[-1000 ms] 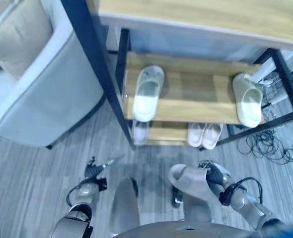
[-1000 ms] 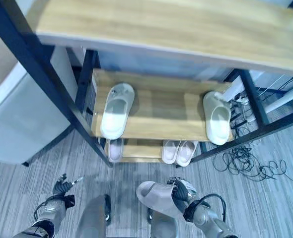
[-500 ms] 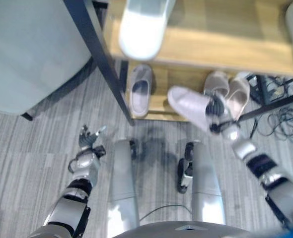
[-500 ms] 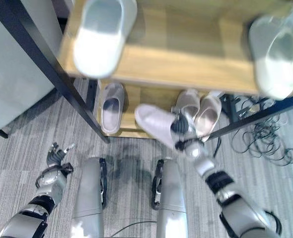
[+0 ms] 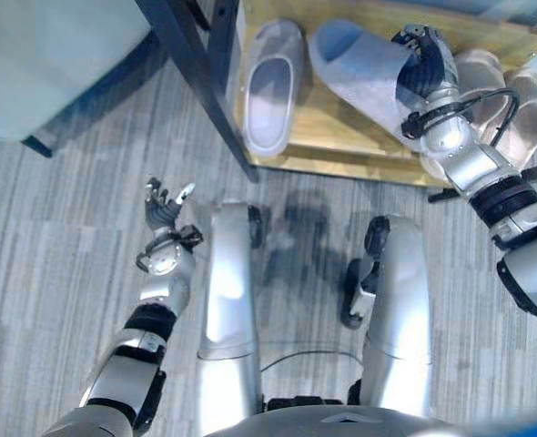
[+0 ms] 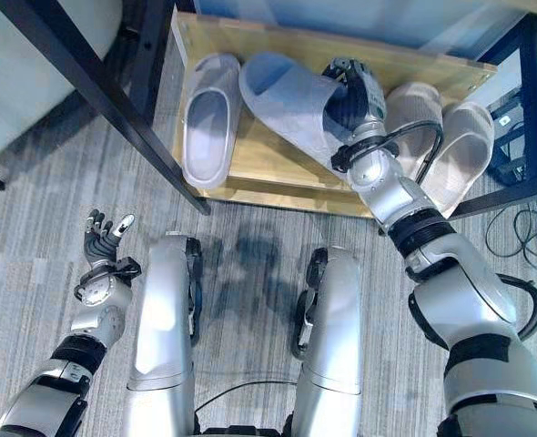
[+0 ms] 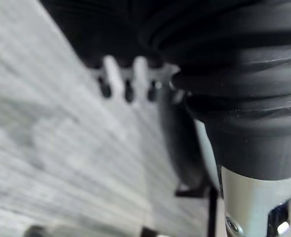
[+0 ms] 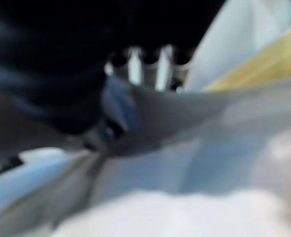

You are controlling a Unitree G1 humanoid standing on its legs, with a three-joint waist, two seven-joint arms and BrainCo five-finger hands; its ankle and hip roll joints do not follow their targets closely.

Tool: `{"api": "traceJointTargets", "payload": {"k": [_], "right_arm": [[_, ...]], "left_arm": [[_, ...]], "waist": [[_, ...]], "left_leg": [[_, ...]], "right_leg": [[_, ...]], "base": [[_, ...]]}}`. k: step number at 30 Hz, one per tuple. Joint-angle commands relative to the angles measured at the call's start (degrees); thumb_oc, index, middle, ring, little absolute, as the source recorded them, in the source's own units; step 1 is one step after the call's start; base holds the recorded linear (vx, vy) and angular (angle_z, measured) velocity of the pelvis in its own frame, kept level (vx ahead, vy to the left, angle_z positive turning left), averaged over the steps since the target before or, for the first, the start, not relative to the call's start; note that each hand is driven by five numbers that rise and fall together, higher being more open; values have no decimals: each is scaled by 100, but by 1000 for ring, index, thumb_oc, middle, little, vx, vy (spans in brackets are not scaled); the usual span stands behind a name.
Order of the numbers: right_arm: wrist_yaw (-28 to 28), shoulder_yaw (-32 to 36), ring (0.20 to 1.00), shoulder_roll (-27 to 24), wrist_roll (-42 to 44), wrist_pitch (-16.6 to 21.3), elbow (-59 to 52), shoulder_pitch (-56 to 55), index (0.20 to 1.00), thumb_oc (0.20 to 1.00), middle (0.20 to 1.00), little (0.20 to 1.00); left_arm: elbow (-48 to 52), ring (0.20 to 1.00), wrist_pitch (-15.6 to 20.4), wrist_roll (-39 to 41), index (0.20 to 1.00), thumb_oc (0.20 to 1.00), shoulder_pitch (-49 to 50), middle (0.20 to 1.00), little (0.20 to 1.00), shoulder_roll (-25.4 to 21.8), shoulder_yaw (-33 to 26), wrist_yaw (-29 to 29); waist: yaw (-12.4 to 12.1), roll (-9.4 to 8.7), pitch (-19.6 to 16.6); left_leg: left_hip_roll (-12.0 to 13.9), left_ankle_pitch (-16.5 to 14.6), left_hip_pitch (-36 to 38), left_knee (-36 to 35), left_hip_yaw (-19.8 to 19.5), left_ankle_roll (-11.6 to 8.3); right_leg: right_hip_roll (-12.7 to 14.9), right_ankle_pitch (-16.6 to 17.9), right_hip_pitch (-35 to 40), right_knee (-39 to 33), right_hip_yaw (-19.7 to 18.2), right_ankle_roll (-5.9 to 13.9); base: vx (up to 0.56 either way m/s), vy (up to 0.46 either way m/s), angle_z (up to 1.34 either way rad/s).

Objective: Arrange the slippers neatly on the shoe rack.

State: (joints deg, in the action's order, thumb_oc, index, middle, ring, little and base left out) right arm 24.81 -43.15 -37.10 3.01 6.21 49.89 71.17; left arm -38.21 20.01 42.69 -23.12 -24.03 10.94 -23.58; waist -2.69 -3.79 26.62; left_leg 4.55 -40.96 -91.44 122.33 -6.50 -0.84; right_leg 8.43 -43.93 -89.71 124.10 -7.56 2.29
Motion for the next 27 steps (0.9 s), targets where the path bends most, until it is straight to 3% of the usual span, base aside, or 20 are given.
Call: {"api": "traceJointTargets", "payload": {"k": [1,7,22,23,24,27], "right_arm": [[-132,-148,200,-81,287,21,549,937,200,200,200,200],[-243,-561,200,388,582,25,1869,1874,200,200,200,200],[-291,-550,200,526,866,101,2777,2001,200,200,200,200],[-286,-505,420,545,896,114,2803,1981,420,420,420,420],[-272,-466,1000,585,945,126,2791,1956,1000,1000,1000,1000],[-278,-509,1000,595,925,121,2829,1952,1000,1000,1000,1000]], "left_arm": [[229,1000,134,-13,1000,1000,-30,1000,1000,-78,230,219],[56,1000,53,41,1000,1000,96,1000,1000,15,622,516],[-229,1000,-77,-36,1000,1000,319,1000,1000,95,910,851],[-308,1000,-69,-10,1000,1000,299,1000,1000,116,913,847],[-325,1000,-45,16,1000,1000,261,1000,1000,153,915,818],[-285,1000,36,96,1000,1000,243,1000,1000,235,845,702]], "waist": [[-324,38,22],[-472,134,157],[-527,196,163],[-524,202,164],[-533,209,167],[-554,221,173]], "left_leg": [[-16,-780,149,584,-33,656],[-7,-858,149,711,10,655],[-53,-877,149,746,111,592],[-62,-877,149,757,119,590],[-72,-874,149,767,117,587],[-94,-875,149,786,116,591]], "right_leg": [[-65,429,-21,426,-402,-718],[-46,441,-21,523,-480,-719],[90,443,122,606,-552,-701],[87,446,131,609,-554,-699],[80,458,137,621,-562,-693],[86,454,136,663,-581,-702]], "base": [[16,37,3],[19,40,-1],[8,12,6],[0,0,0],[0,0,0],[0,0,0]]}}
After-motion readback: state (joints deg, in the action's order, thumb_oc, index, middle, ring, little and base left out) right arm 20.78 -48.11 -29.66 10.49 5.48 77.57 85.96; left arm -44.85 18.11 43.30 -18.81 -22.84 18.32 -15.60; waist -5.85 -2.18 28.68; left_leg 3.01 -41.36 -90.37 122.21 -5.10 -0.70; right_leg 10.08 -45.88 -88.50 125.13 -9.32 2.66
